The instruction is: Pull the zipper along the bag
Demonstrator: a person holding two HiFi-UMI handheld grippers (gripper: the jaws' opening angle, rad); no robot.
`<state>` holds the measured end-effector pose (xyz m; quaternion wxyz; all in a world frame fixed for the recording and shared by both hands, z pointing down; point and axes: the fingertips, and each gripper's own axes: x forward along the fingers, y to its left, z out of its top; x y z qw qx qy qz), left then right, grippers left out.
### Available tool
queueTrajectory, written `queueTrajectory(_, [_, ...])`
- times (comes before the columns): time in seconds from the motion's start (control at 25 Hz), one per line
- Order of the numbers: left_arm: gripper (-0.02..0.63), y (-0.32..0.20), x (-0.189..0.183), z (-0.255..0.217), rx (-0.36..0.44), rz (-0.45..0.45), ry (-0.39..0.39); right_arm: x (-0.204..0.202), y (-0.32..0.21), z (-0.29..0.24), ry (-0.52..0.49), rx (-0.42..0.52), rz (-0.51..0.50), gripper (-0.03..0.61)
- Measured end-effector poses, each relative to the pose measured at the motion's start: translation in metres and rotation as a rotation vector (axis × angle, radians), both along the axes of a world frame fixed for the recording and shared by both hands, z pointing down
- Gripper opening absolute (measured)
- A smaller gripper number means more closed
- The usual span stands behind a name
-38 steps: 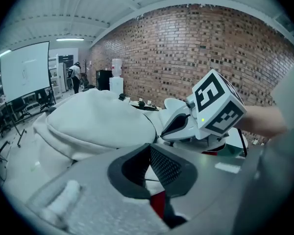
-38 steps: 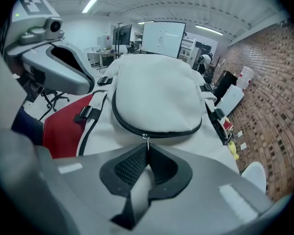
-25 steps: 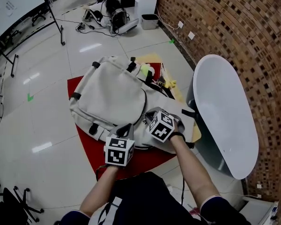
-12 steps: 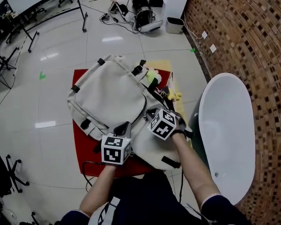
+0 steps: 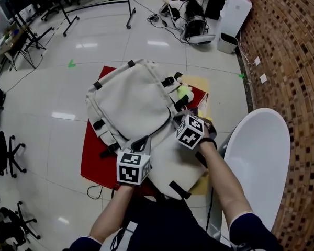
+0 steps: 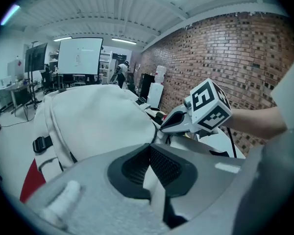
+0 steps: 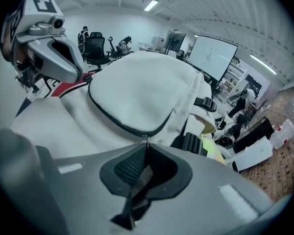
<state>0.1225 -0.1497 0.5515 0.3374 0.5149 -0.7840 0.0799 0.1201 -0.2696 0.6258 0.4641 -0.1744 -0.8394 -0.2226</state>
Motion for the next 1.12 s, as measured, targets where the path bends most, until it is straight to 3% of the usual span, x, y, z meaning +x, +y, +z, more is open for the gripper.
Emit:
queueTrajectory(0.72, [0.002, 0.002, -0.012, -0.002, 0.003, -0.118, 0.0, -0.05, -0.021, -0.013, 0.015, 0.177, -0.273, 0.021])
queueTrajectory(0.96, [0.002, 0.005, -0.018, -0.009, 0.014, -0.144, -0.022, -0.063, -0.018, -0.013, 0.001, 0.16, -0.286, 0.022])
queueTrajectory(1.12, [0.003, 0.013, -0.027, -0.022, 0.042, -0.138, -0.051, -0.063, -0.023, -0.021, -0.053, 0.123, -0.2, 0.062])
